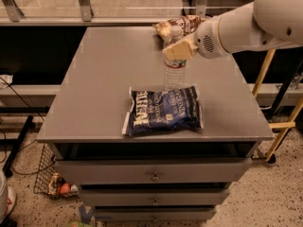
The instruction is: Move water bottle near blue chip bag
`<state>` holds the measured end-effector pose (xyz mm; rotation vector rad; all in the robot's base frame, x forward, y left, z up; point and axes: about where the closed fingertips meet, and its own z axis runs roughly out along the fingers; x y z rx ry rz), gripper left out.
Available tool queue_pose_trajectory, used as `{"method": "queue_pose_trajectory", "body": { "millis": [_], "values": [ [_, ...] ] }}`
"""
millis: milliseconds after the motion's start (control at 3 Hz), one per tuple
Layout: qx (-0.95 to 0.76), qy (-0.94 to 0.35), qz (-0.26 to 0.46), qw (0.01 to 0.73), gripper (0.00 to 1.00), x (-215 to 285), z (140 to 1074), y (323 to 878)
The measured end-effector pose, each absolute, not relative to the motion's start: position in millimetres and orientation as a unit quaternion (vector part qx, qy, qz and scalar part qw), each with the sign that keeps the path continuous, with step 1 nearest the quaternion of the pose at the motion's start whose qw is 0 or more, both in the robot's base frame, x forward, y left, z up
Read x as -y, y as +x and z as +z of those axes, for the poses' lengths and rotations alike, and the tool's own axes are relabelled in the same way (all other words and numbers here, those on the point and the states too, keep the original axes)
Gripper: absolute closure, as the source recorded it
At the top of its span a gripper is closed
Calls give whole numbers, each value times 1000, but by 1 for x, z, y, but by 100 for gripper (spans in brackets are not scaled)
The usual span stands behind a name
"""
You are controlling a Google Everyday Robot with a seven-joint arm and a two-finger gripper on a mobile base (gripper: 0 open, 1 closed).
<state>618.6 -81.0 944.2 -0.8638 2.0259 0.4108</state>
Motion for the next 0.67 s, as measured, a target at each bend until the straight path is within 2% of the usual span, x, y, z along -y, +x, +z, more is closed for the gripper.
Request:
{"method": "queue_pose_trajectory", "body": {
  "millis": [333, 667],
  "values": [
    [-814, -347, 165, 436, 82, 81, 947, 619],
    [-814, -347, 165, 436, 59, 81, 947, 619]
  ]
}}
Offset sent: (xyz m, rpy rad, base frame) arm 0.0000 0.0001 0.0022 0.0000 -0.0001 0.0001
